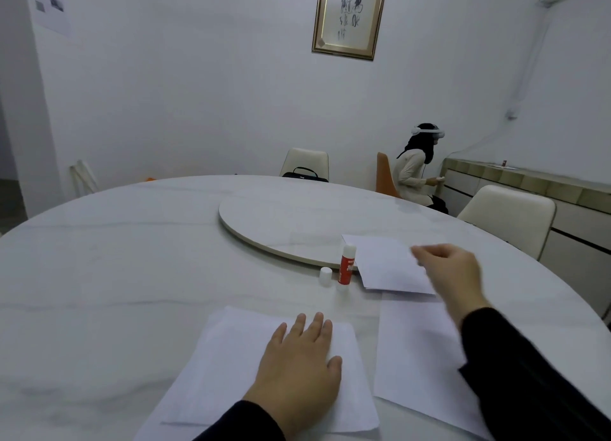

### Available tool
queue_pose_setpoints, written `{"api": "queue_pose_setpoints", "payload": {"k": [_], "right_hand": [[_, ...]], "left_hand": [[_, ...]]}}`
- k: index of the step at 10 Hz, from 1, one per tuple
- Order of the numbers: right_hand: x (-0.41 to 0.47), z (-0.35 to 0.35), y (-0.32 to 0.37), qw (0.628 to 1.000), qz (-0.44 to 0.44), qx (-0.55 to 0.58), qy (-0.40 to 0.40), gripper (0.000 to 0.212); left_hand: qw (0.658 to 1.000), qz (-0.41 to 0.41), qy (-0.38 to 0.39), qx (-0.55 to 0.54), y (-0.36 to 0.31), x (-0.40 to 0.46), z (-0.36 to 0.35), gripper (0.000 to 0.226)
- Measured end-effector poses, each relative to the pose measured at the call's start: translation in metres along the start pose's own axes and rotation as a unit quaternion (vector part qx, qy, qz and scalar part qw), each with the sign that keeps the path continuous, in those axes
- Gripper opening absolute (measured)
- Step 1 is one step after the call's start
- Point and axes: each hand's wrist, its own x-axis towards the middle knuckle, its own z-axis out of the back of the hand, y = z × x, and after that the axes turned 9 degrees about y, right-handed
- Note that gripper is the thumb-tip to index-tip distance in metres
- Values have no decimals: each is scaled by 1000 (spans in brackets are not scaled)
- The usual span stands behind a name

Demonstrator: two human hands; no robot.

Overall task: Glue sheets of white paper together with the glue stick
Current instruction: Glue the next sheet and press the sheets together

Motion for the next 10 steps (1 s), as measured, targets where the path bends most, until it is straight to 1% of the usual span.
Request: {"api": "queue_pose_setpoints", "payload": {"k": [1, 2, 3, 4, 5, 6, 7, 8, 9, 10], "right_hand": [[-5, 61, -23, 959, -100, -234, 128, 51], [-24, 80, -45, 861, -122, -424, 252, 59], [-35, 85, -53, 892, -79, -398, 202, 61], [-41, 83, -54, 899, -41, -416, 129, 66], [-49, 79, -54, 916, -23, -385, 109, 72], [-54, 79, -50, 908, -14, -407, 97, 67], [-59, 76, -47, 903, -3, -421, 87, 56], [-63, 74, -48, 919, 13, -388, 66, 39], [-69, 78, -45, 972, -35, -226, 62, 37], [-71, 94, -40, 989, -52, -119, 77, 18]], "left_hand": [[1000, 0, -6, 0, -2, -1, 0, 58], [1000, 0, -8, 2, -2, -3, -1, 57], [1000, -1, -17, 3, -1, -3, -2, 57], [1000, 0, -24, 3, -2, -3, -2, 57], [1000, 0, -29, 3, -2, -5, -3, 57], [1000, 0, -29, 5, -3, -6, -3, 57], [1000, 1, -29, 6, -3, -6, -3, 57], [999, 2, -33, 7, -4, -7, -2, 57], [999, 1, -35, -8, -4, -6, -2, 57], [994, -5, -41, -97, 0, -5, 1, 62]]}}
